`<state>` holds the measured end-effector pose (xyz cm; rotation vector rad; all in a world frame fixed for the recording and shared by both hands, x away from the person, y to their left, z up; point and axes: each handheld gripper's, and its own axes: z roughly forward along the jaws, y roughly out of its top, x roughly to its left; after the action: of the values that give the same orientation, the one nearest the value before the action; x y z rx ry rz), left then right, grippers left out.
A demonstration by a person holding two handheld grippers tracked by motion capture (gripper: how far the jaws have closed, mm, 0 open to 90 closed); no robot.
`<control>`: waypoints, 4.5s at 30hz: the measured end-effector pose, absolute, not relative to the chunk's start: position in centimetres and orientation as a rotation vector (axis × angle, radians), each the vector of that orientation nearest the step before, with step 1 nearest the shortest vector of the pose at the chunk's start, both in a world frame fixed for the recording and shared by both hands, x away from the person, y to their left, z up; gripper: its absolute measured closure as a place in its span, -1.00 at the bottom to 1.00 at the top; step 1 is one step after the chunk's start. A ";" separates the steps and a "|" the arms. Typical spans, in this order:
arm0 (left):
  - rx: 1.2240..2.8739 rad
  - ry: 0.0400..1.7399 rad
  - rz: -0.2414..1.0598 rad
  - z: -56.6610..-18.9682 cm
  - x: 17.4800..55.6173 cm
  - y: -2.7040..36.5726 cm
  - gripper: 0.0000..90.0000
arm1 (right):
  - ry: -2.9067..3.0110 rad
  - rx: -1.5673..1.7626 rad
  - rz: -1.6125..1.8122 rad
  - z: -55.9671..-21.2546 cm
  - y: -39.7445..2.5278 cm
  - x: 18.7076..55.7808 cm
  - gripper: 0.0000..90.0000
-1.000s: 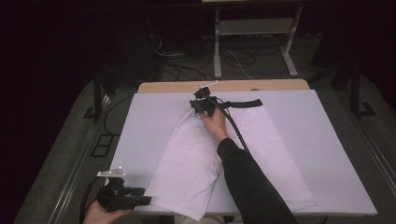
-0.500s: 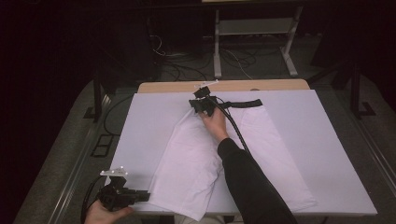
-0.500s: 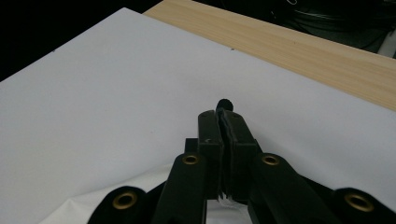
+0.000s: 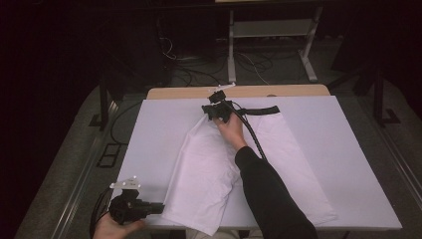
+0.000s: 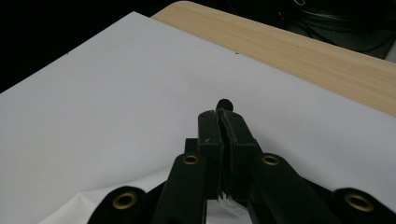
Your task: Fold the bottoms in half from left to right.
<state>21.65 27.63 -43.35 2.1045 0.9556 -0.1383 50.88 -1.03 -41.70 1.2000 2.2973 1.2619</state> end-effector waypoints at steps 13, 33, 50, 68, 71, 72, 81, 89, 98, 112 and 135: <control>2.147 0.766 -0.130 -41.0 21.6 23.7 0.94 | 2.315 1.167 1.238 -40.2 -2.4 51.0 0.90; 2.177 0.564 -0.145 -39.4 21.7 19.6 0.94 | 2.299 1.191 1.221 -38.5 -4.9 51.6 0.90; 2.211 0.423 -0.196 -38.9 22.3 15.1 0.94 | 2.269 1.206 1.221 -37.2 -7.7 51.8 0.90; 2.240 0.308 -0.258 -39.0 22.4 10.3 0.94 | 2.253 1.253 1.225 -36.8 -11.6 52.2 0.90; 2.243 0.296 -0.260 -38.9 22.4 9.9 0.94 | 2.247 1.259 1.226 -36.7 -12.0 52.2 0.90; 2.242 0.294 -0.261 -38.9 22.4 9.7 0.94 | 2.245 1.260 1.225 -36.7 -12.3 52.2 0.90; 2.236 0.263 -0.270 -38.8 22.6 7.8 0.94 | 2.238 1.277 1.228 -36.8 -14.0 52.3 0.90; 2.215 0.237 -0.278 -38.7 22.9 6.0 0.94 | 2.240 1.291 1.230 -36.9 -15.5 52.2 0.90; 2.201 0.210 -0.301 -38.7 22.8 3.4 0.94 | 2.249 1.292 1.231 -36.9 -16.9 52.0 0.90; 2.190 0.201 -0.328 -39.0 23.2 0.4 0.95 | 2.268 1.294 1.243 -37.6 -19.5 51.9 0.89; 2.155 0.208 -0.341 -40.3 24.5 -4.4 0.94 | 2.317 1.299 1.208 -39.3 -22.4 52.3 0.89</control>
<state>24.54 -4.39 -40.32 2.1551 0.2077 -0.3413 52.31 -22.44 -39.32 1.2985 2.3171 1.2084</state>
